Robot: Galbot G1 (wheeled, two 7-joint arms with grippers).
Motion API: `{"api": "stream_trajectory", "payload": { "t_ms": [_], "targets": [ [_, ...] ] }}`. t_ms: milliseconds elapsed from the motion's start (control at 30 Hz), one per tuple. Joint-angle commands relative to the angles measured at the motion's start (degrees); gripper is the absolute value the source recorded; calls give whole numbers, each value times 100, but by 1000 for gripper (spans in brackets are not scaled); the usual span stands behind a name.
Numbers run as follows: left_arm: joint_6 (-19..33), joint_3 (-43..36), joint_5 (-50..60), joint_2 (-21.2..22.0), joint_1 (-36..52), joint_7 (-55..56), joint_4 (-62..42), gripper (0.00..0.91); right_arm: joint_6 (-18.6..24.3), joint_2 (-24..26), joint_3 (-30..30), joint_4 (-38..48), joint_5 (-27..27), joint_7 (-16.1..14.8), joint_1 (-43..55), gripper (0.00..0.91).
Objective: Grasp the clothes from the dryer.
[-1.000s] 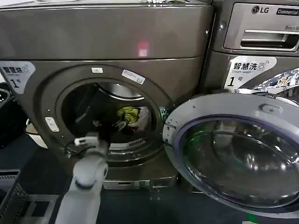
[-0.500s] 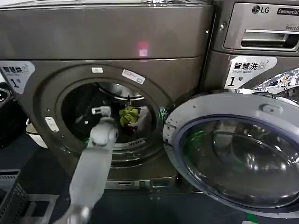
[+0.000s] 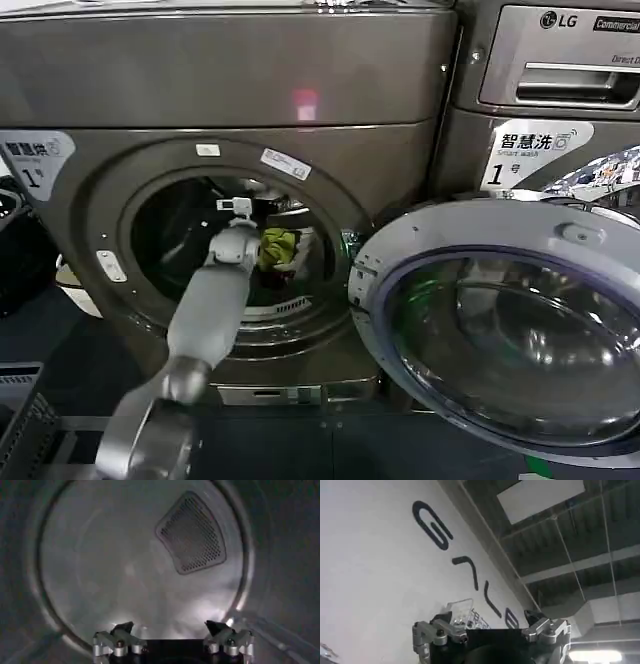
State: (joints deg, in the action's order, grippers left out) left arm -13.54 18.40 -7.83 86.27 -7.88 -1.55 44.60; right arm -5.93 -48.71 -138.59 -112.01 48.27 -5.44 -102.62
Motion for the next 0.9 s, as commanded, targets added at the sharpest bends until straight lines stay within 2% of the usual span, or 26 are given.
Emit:
{"api": "stream_trajectory", "payload": {
  "t_ms": [33,300,533,700,900],
  "targets": [
    [-567,-1119,-351,-268,696,-2248,-1132,907,18,19,-13,48,1,-17,-3,907],
    [-520,-2220,226,-405,1238,-4371,-1726,907,37,34,-5,85,-8,-42,0,907],
    [-268,-3004,1118,-493,1446,-5909,-2024,907,56,32,-1,127,-32,-67,-6,907],
    [107,-3451,1914,-557,1678,-6388,-2195,907,75,-10,52,122,-85,-83,35,907],
    [273,-3861,2307,-524,1956,-6622,-2361,907,89,-21,100,104,-108,-89,72,907]
  ]
}}
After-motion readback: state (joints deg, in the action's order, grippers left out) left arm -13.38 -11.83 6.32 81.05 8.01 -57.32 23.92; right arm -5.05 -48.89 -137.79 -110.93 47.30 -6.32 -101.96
